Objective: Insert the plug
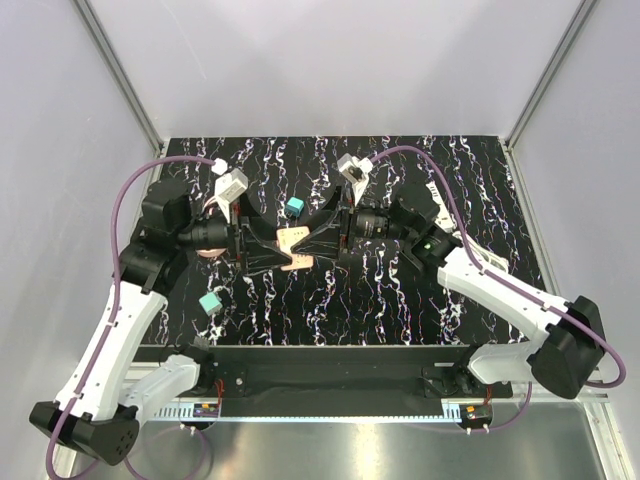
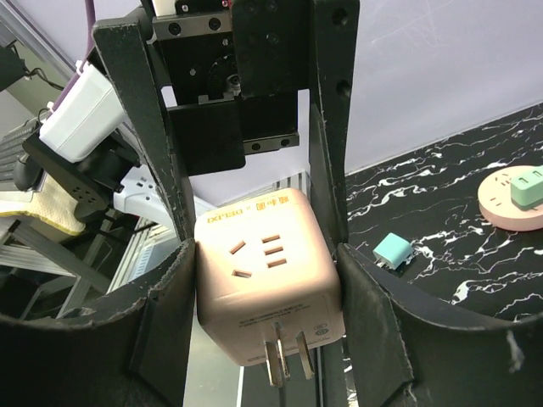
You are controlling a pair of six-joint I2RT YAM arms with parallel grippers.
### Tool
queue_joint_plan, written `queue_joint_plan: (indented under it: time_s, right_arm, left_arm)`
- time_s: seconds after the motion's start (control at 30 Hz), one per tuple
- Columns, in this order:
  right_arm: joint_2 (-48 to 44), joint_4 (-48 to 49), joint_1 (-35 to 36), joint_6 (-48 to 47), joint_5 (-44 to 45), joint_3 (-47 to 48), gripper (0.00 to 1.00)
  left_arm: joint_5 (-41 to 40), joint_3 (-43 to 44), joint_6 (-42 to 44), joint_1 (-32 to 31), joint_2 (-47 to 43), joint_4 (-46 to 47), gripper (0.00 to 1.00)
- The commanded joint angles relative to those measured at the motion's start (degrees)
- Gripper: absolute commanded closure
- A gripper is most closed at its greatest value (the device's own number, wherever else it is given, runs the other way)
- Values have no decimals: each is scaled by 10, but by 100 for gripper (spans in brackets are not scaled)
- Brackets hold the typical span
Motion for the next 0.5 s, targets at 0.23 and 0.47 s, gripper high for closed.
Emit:
queue_joint_plan:
  time_s: [0.23, 0.47]
  right_arm:
    - [7, 77, -3, 30, 3, -2, 100]
    - [8, 77, -3, 35, 10, -5, 100]
  left_arm:
    - [20, -11, -12, -17, 7, 40, 24]
    - [30, -5, -19, -18, 17, 45, 48]
